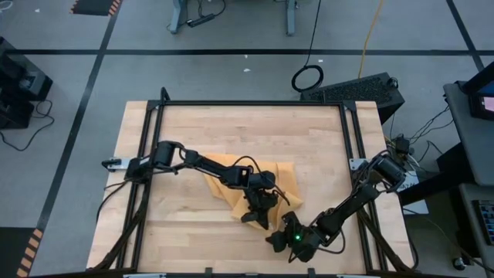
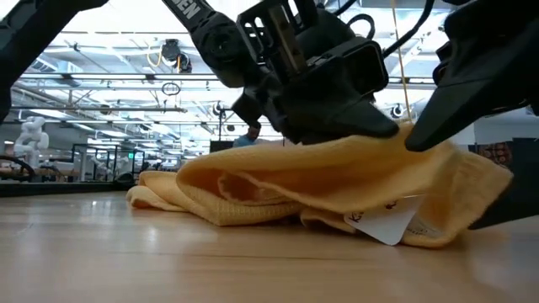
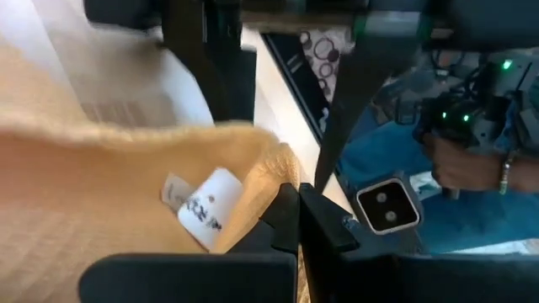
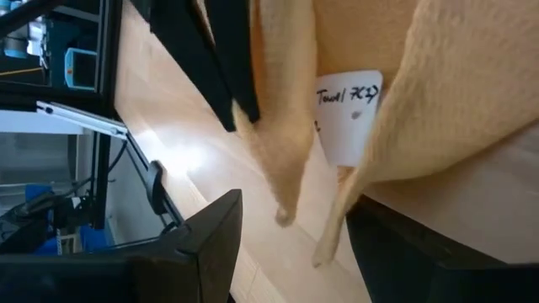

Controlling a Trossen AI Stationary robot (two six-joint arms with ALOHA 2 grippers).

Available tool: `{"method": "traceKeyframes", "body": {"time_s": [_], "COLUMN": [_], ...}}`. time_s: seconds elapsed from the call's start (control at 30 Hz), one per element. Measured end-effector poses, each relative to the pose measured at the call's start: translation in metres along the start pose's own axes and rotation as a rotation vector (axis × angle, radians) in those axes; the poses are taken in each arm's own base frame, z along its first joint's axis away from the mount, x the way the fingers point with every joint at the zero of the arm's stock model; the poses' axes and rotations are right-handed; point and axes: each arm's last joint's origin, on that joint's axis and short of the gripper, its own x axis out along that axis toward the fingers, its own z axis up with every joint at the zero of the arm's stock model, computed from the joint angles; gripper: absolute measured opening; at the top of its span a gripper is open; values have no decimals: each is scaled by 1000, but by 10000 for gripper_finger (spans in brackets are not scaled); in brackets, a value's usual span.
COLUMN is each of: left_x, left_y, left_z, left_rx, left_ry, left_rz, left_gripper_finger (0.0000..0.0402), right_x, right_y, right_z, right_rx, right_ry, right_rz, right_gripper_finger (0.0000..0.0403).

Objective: Roll towel
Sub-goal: Roll the yellow towel

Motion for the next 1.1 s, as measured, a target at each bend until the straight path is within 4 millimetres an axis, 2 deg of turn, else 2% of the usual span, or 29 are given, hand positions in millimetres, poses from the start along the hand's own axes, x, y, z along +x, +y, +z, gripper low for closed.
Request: {"method": "traceKeyframes", "body": {"time_s": [0.2, 0.53, 0.9, 1.1], "left_x": [2, 11, 13, 14], "left_y": [3, -3, -2, -3], "left_z": [-2, -6, -4, -4], "left_rx": [-36, -78, -56, -38], "left_ry": [-2, 35, -2, -3], "left_rz": [-4, -91, -18, -9], "left_gripper_finger": [2, 2, 2, 2], "right_x": [1, 1, 1, 1], "right_y": [0, 1, 1, 1], "right_z": [2, 2, 2, 2], "right_rx": [12, -2, -12, -17], "right_ry": [-2, 0, 0, -1], "right_rz": [-9, 0, 0, 2], "right_gripper_finger": [200, 160, 157, 142]}}
